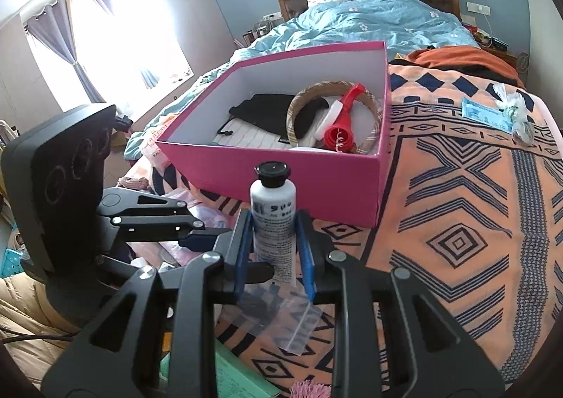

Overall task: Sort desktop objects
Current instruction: 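Carry the white bottle with the right gripper toward the pink box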

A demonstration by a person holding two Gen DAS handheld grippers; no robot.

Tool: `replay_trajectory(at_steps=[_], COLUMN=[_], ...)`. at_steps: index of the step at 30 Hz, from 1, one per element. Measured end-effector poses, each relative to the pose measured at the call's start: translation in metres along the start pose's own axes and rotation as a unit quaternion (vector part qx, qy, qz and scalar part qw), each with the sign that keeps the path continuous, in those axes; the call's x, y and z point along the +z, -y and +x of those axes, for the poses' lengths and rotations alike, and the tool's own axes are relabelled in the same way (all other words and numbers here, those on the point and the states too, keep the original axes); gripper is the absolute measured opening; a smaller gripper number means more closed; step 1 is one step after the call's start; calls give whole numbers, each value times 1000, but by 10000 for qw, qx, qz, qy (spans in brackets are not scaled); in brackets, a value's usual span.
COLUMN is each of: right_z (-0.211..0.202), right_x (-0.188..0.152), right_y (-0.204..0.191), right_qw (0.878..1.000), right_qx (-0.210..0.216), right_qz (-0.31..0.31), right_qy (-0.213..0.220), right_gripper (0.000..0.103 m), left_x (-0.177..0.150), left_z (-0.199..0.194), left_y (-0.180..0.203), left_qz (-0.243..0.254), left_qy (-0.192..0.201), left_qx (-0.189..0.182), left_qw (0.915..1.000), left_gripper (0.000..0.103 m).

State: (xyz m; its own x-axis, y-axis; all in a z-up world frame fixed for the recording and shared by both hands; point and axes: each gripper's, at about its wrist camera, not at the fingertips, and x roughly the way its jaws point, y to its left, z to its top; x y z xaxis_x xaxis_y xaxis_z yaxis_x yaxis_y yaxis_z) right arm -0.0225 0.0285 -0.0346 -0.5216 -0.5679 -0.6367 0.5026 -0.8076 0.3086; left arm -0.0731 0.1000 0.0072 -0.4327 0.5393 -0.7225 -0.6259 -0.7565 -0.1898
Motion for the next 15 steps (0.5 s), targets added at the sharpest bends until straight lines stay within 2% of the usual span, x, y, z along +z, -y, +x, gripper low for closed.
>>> replay_trajectory(at_steps=[15], right_z=[-5], right_x=[14], right_y=[-15], right_qw=[9997], right_qx=[14], right_qz=[-206], right_qy=[116], right_gripper=[28], left_x=[5], left_z=[-16], left_y=[-3], left_qz=[-58], left_qy=[198], left_qx=[156], left_qw=[9997], left_gripper=[20])
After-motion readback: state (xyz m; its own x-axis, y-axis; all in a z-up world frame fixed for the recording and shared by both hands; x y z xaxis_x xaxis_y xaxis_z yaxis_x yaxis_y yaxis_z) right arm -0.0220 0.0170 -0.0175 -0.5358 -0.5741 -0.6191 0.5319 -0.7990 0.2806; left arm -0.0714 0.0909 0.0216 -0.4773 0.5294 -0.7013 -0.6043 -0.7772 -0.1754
